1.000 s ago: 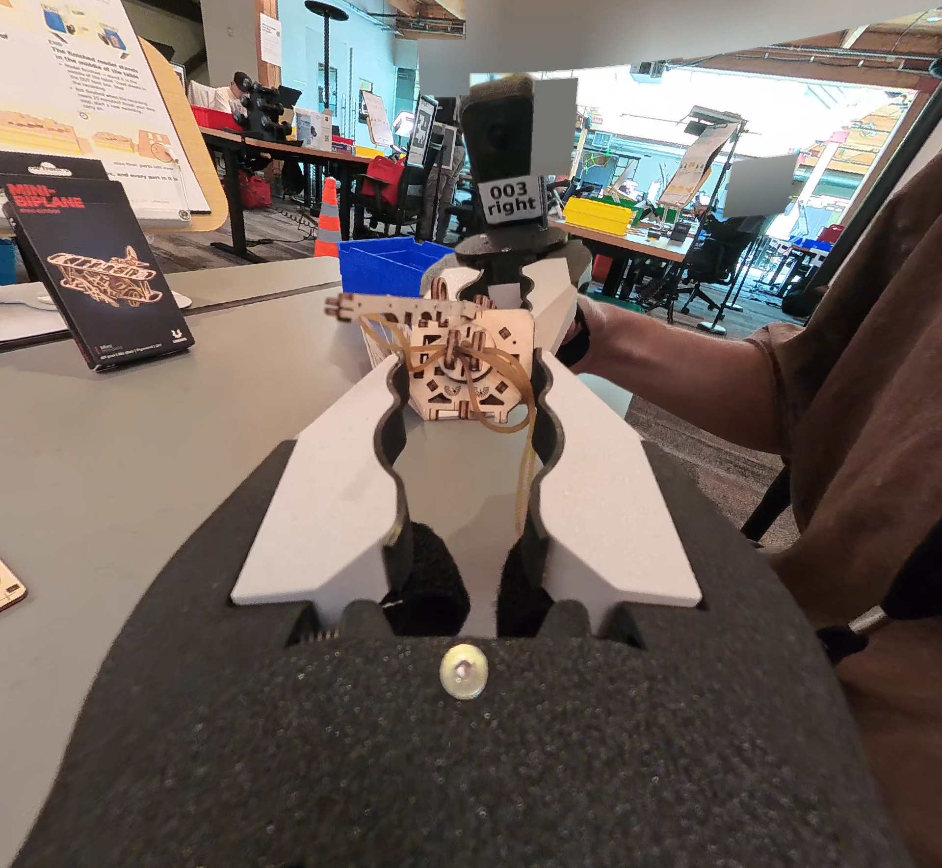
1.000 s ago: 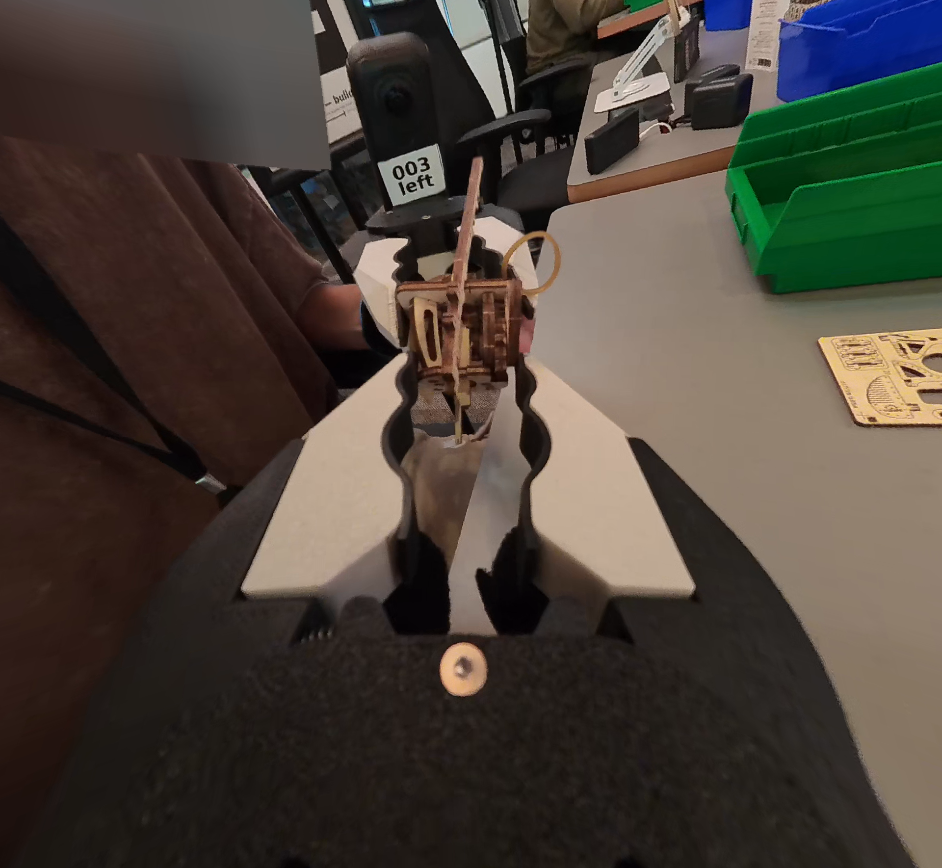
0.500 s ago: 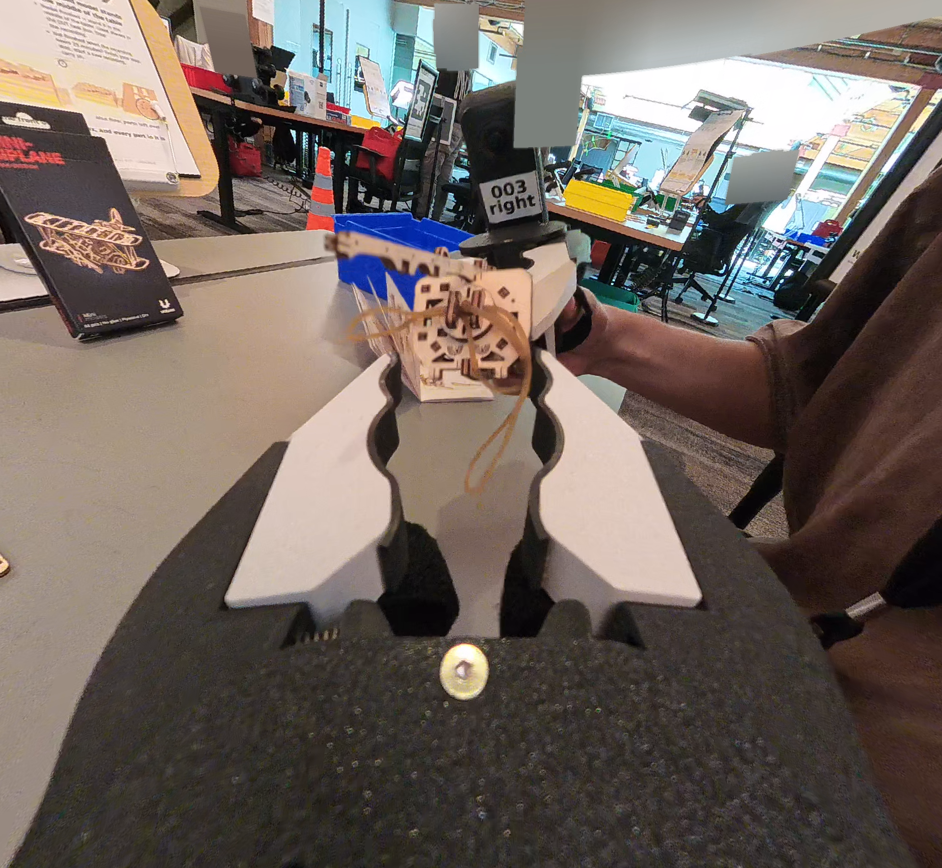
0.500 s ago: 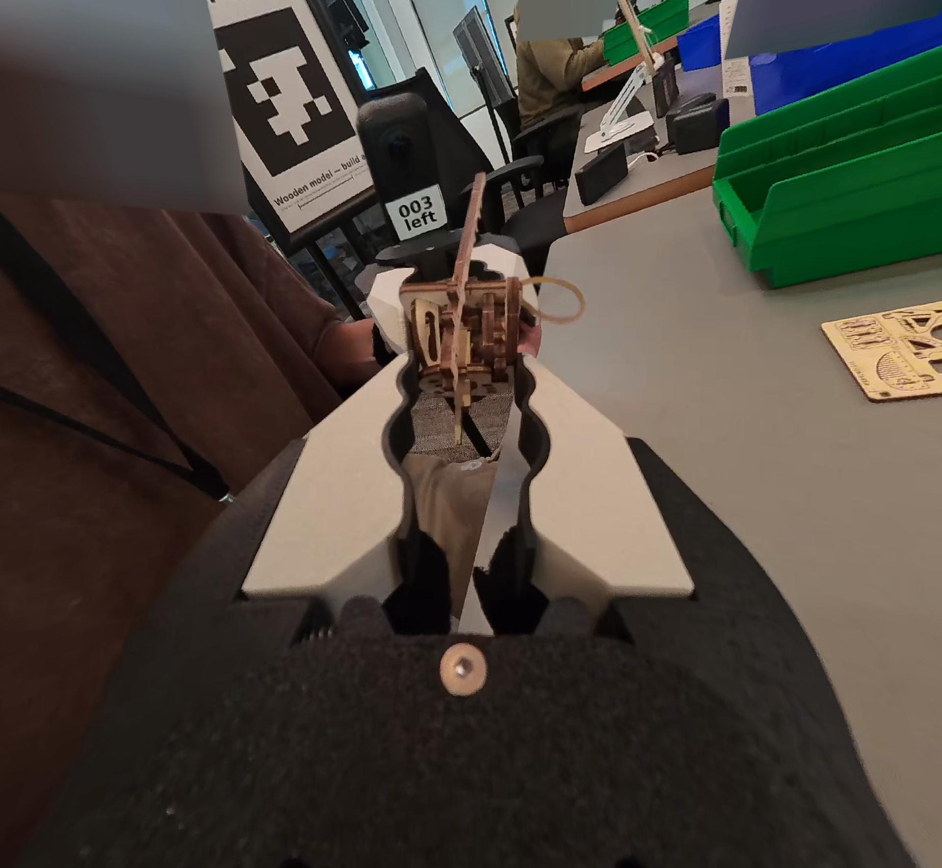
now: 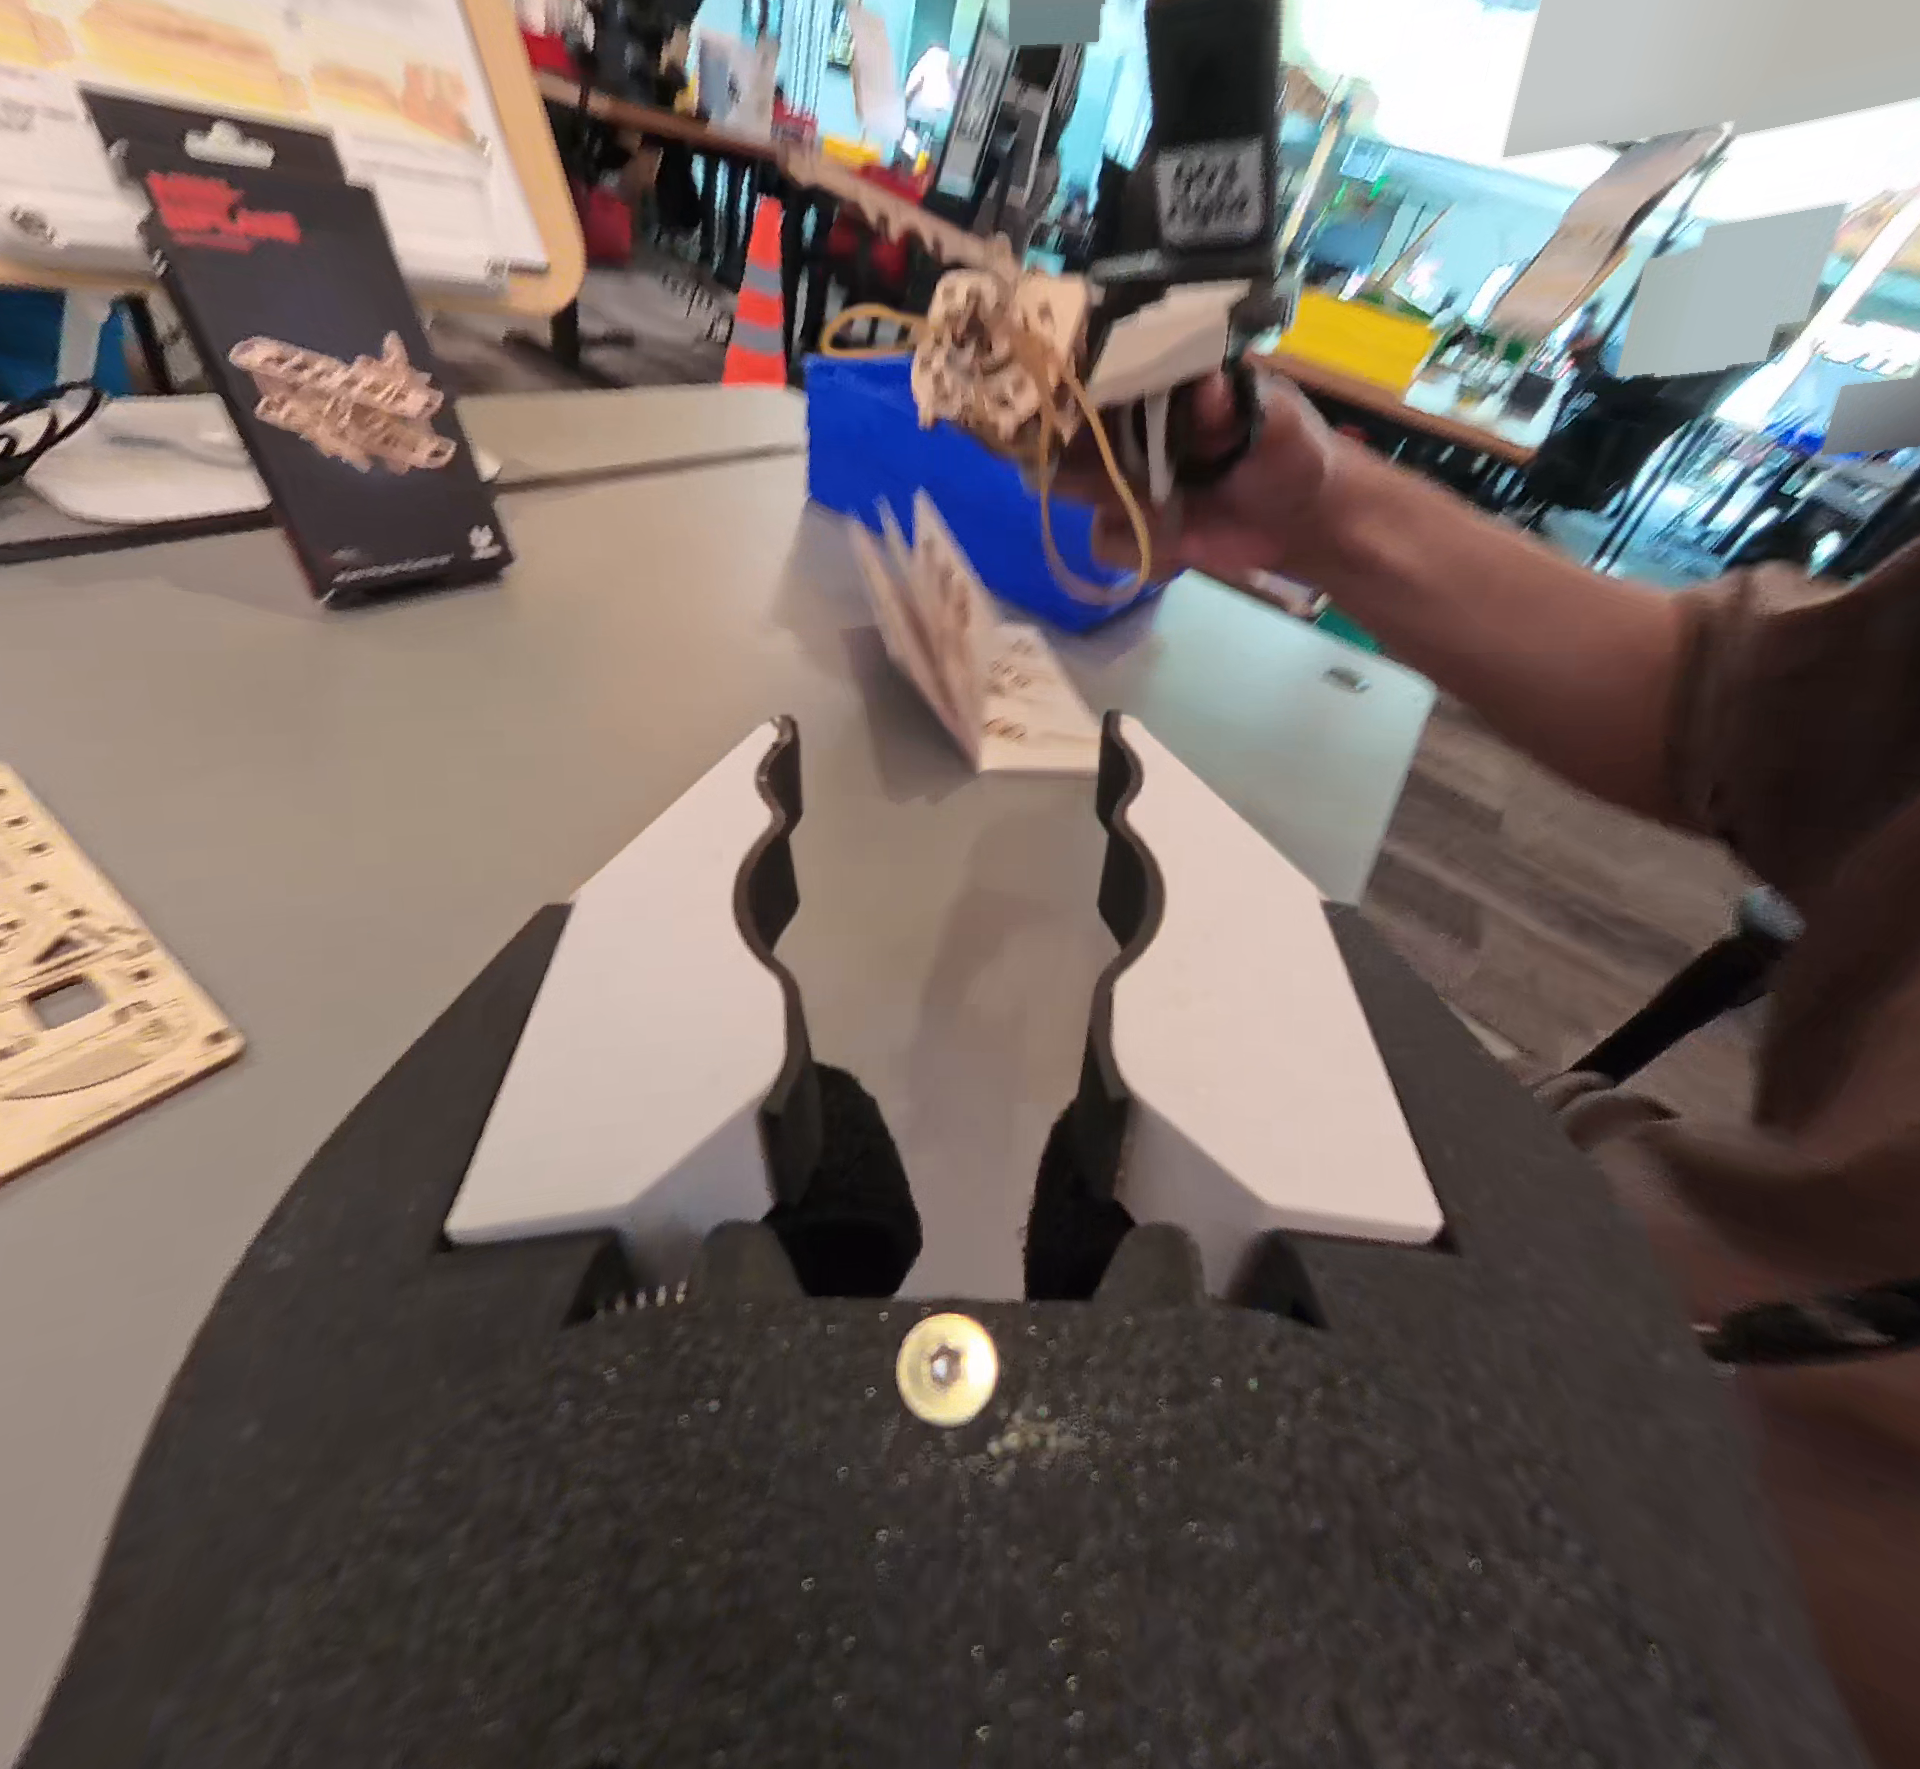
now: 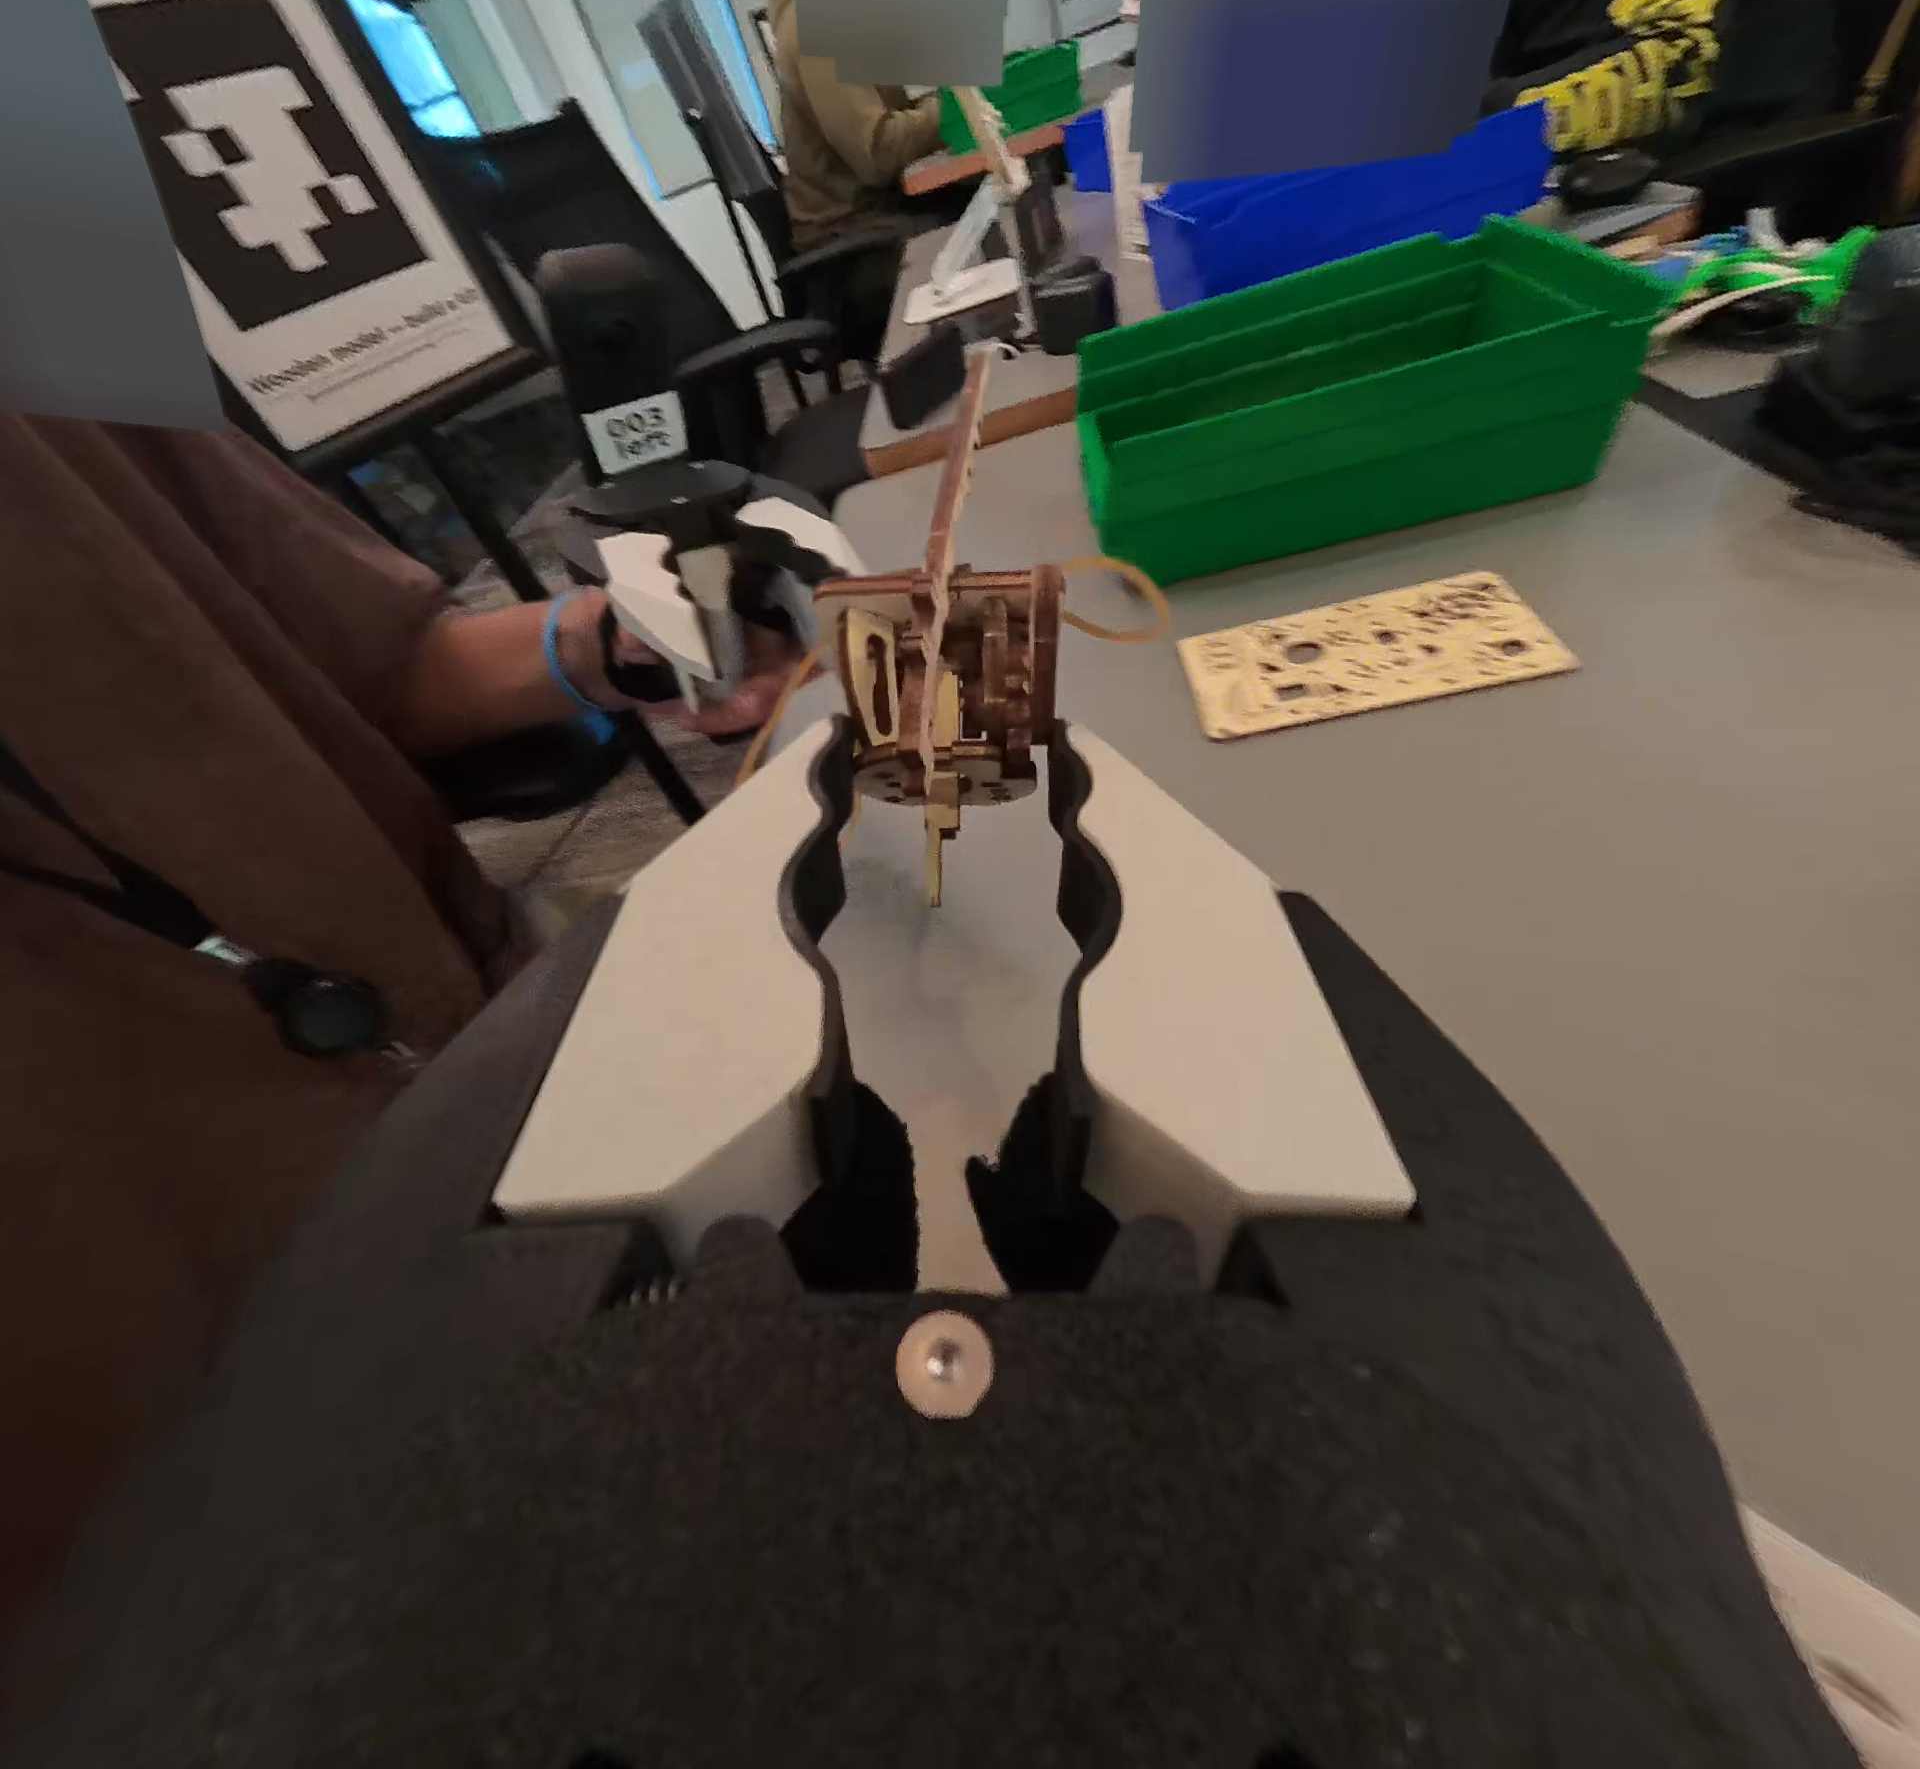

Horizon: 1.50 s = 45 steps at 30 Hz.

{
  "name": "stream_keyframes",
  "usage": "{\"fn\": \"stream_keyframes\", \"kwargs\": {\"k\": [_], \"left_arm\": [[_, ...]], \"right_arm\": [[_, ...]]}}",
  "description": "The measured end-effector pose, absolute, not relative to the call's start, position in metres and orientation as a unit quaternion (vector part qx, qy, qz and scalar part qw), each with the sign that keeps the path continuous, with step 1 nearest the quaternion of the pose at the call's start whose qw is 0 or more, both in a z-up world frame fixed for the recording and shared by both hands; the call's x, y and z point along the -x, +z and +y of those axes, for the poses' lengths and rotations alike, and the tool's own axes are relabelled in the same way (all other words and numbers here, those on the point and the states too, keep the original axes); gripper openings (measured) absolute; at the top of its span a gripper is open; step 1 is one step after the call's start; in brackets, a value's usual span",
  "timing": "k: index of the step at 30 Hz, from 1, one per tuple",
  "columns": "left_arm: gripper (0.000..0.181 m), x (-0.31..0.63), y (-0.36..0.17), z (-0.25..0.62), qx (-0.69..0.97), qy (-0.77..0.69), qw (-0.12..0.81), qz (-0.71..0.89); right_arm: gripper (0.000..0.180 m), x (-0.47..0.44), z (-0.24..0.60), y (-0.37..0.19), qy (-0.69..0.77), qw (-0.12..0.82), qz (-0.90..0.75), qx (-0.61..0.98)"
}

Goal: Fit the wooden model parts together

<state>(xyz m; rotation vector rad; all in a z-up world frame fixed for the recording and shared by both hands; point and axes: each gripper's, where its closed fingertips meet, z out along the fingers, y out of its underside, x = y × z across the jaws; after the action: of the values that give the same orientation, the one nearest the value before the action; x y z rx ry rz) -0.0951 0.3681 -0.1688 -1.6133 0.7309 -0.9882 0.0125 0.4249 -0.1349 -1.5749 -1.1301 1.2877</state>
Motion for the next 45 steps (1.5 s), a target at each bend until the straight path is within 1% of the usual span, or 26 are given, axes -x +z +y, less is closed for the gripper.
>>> {"fn": "stream_keyframes", "kwargs": {"k": [5,9,14,21,26,35,45], "left_arm": [[0.055,0.092,-0.186,0.386,0.698,-0.389,0.507,0.323],[0.054,0.086,-0.199,0.385,0.708,-0.375,0.494,0.338],[0.054,0.085,-0.207,0.381,0.715,-0.368,0.491,0.334],[0.054,0.082,-0.215,0.376,0.720,-0.350,0.489,0.346],[0.054,0.079,-0.214,0.374,0.716,-0.351,0.490,0.352],[0.054,0.077,-0.215,0.360,0.704,-0.347,0.487,0.382],[0.053,0.086,-0.208,0.359,0.699,-0.356,0.498,0.369]], "right_arm": [[0.036,-0.060,0.504,-0.151,0.458,0.409,-0.429,0.662],[0.036,-0.091,0.558,-0.180,0.415,0.392,-0.427,0.701],[0.036,-0.102,0.600,-0.218,0.387,0.361,-0.438,0.726],[0.036,-0.097,0.626,-0.269,0.338,0.298,-0.479,0.753],[0.036,-0.091,0.648,-0.291,0.315,0.276,-0.461,0.782],[0.036,-0.076,0.659,-0.311,0.297,0.272,-0.464,0.789],[0.036,-0.074,0.665,-0.317,0.266,0.259,-0.508,0.778]]}}
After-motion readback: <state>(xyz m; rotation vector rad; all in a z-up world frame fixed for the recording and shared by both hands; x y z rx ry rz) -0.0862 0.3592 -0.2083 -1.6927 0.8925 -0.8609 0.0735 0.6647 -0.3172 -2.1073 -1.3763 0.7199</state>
